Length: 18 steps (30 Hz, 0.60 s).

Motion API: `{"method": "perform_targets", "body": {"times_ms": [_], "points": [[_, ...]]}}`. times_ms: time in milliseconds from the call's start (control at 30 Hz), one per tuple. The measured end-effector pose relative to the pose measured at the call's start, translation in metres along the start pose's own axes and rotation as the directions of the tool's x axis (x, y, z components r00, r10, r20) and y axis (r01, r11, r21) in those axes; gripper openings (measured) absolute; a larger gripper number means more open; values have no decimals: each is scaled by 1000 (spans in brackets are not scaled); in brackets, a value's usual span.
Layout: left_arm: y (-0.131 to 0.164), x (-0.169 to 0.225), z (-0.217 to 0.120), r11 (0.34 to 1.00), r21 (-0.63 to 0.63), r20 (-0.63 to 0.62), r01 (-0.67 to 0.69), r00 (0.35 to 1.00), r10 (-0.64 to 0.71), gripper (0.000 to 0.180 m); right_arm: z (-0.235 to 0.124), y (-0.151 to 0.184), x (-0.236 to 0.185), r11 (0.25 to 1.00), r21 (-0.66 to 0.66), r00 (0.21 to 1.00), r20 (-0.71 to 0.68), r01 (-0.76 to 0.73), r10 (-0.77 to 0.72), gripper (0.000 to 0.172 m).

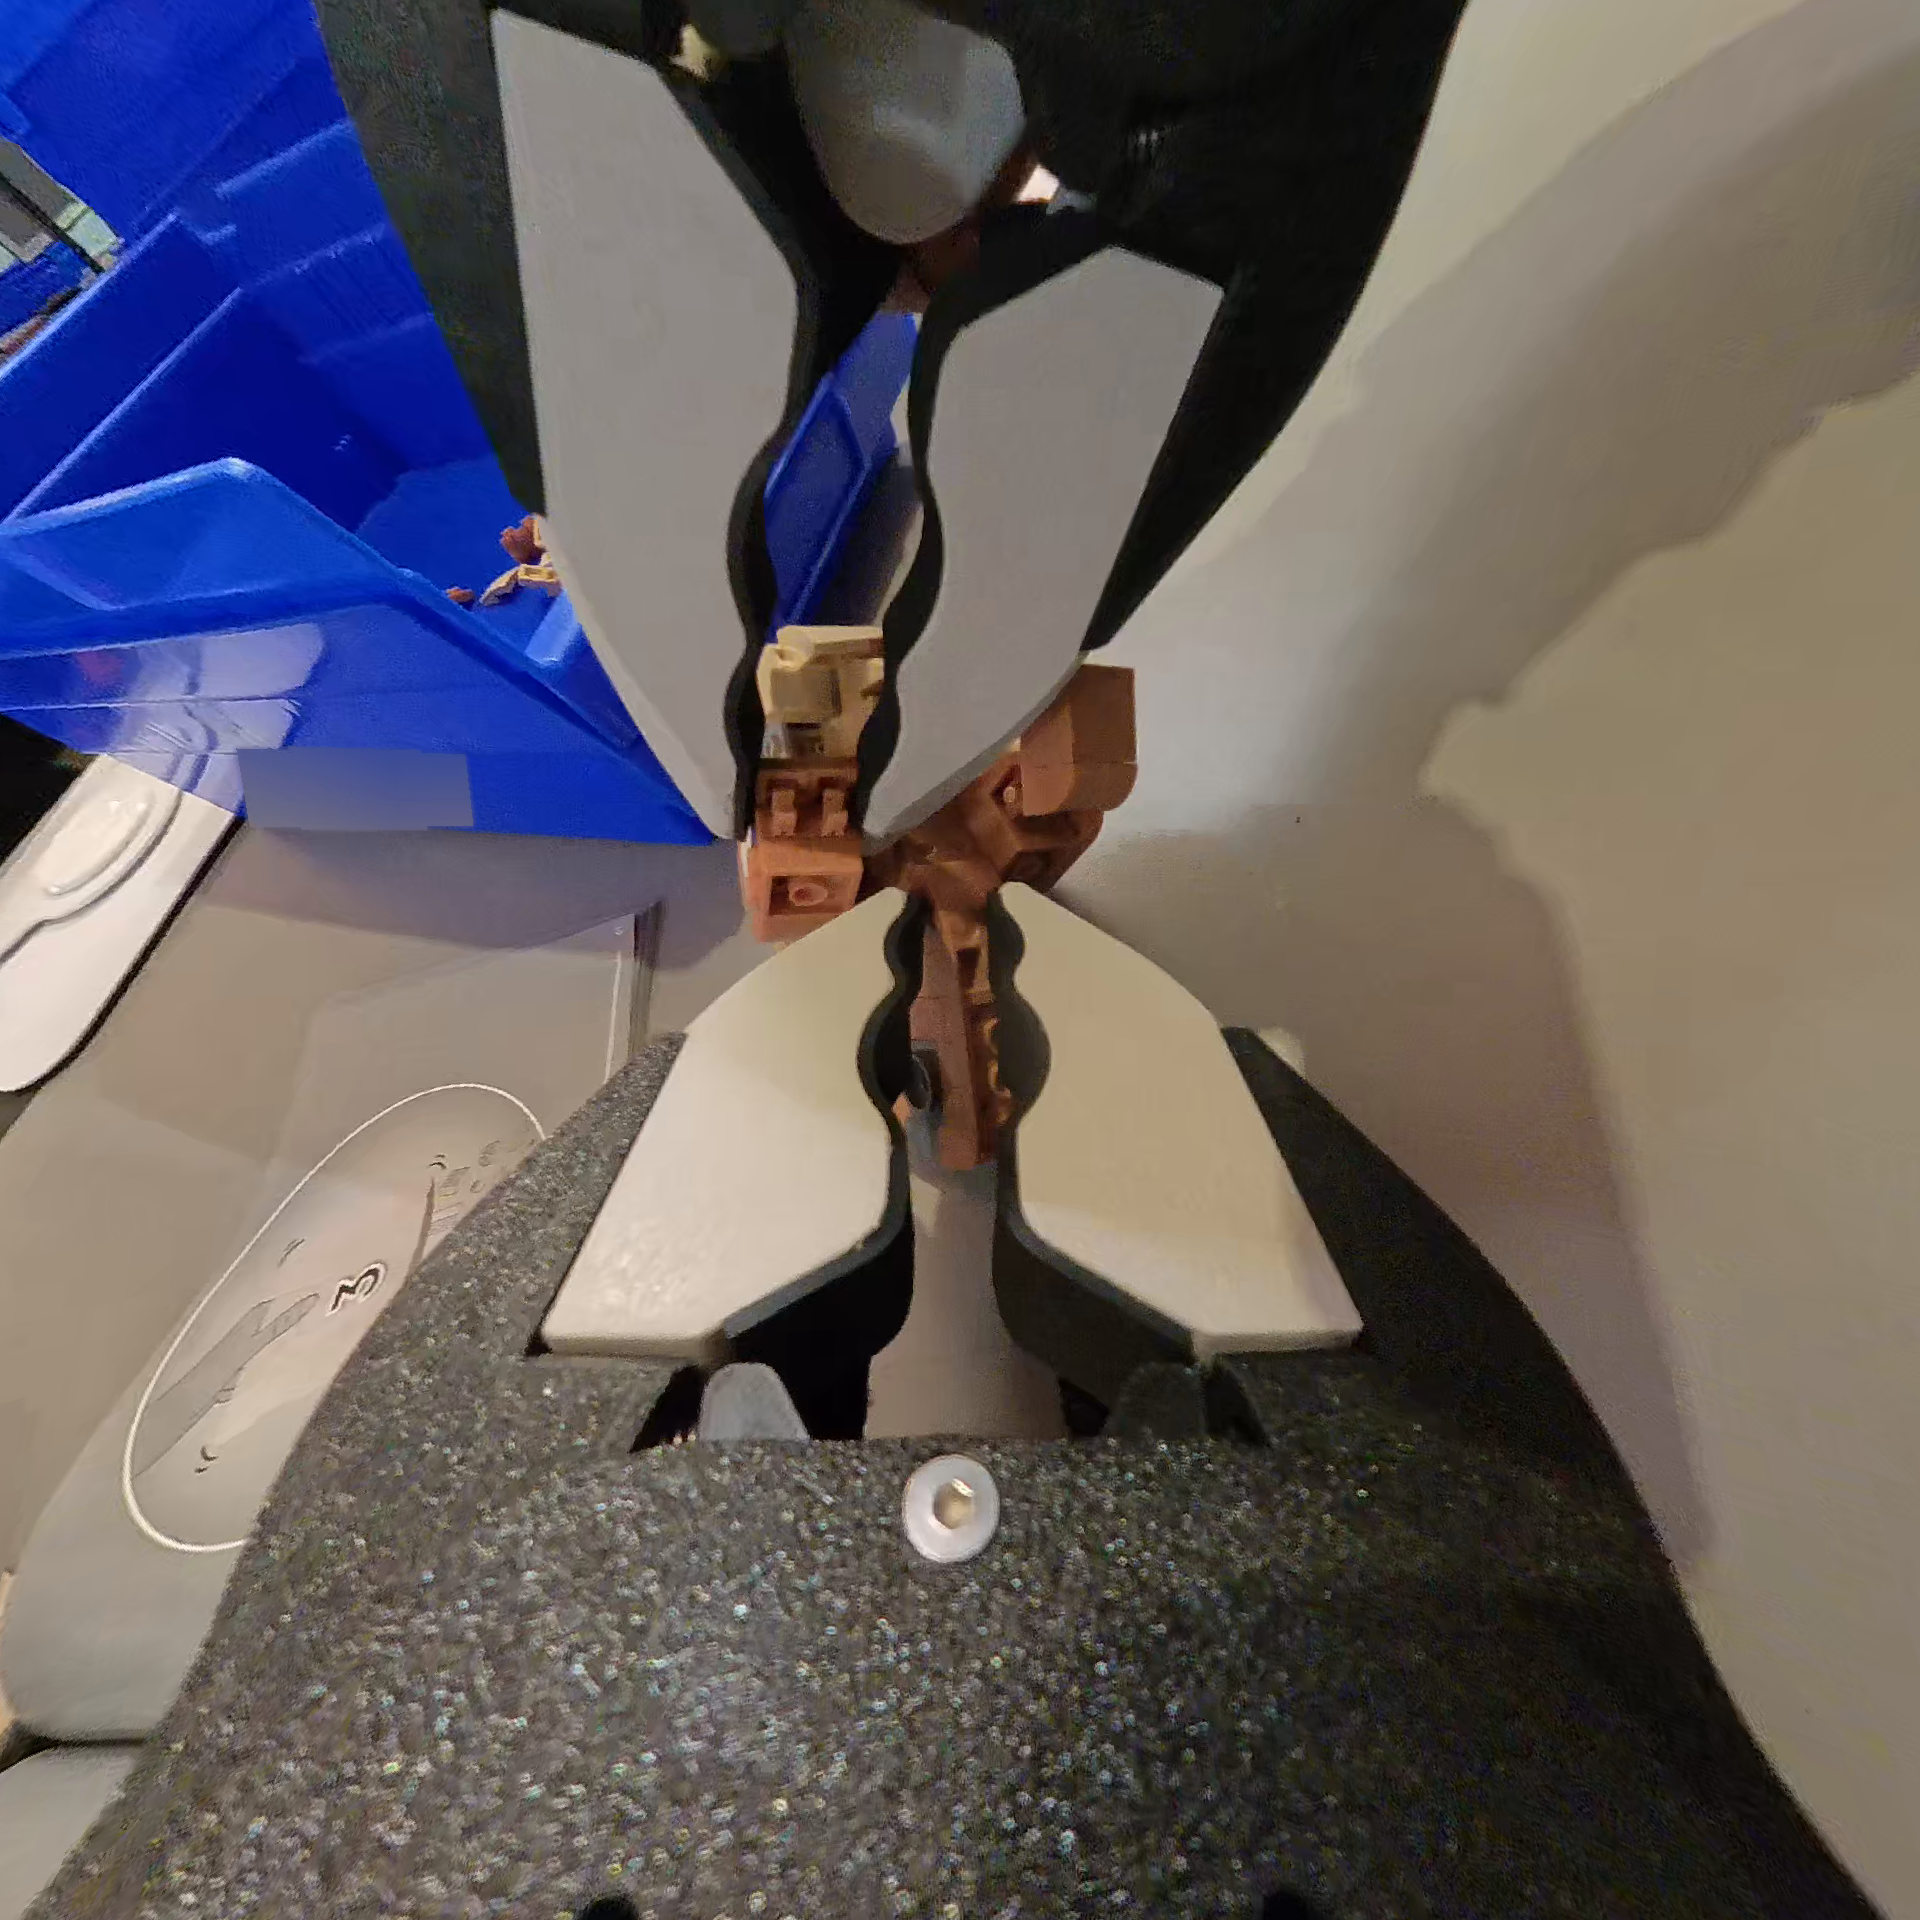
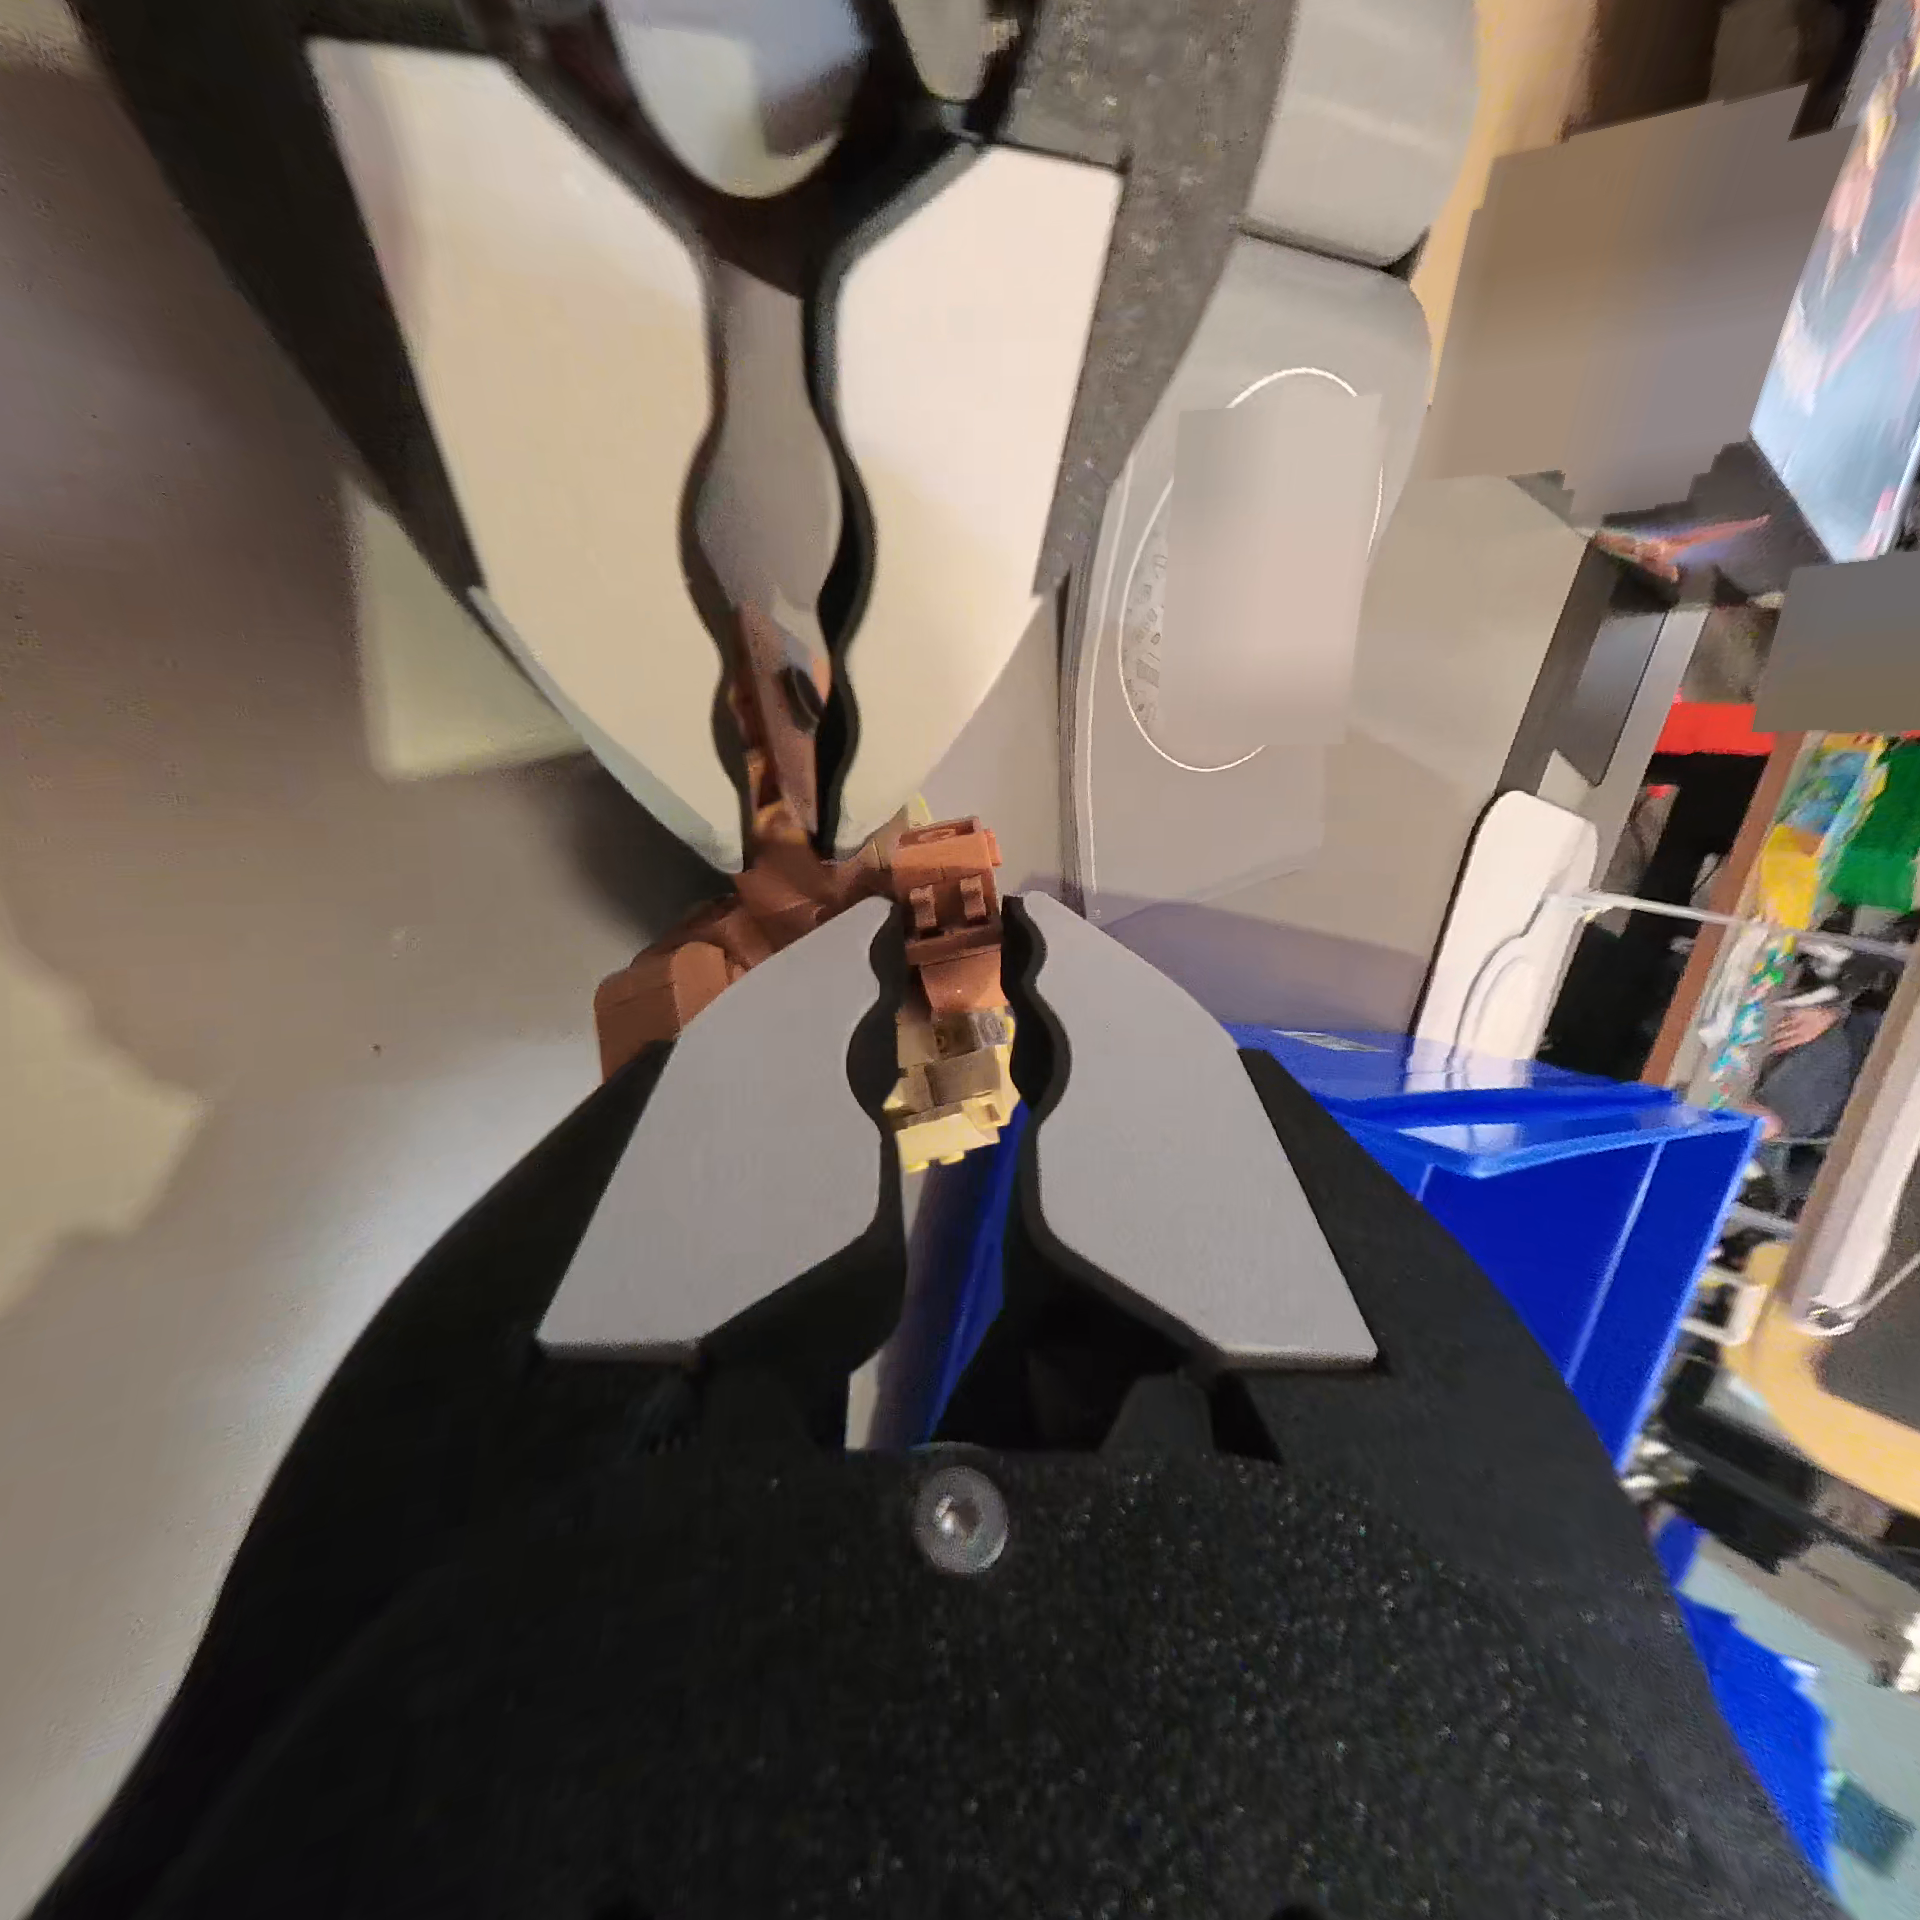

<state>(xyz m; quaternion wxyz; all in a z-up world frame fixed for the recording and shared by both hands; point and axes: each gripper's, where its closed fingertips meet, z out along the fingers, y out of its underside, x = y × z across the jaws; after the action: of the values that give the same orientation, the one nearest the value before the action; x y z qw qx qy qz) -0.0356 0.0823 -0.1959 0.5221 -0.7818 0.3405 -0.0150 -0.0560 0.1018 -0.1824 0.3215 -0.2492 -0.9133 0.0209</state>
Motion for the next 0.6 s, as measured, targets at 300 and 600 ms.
{"method": "perform_targets", "body": {"times_ms": [300, 600], "points": [[26, 17, 16, 962, -206, 17, -177, 983, 184, 0, -14, 11, 46, 951, 91, 943, -130, -295, 305, 17], [16, 19, 10, 992, -112, -26, -59, 998, 56, 11, -30, 26, 31, 937, 148, 929, -149, -318, 339, 17]]}}
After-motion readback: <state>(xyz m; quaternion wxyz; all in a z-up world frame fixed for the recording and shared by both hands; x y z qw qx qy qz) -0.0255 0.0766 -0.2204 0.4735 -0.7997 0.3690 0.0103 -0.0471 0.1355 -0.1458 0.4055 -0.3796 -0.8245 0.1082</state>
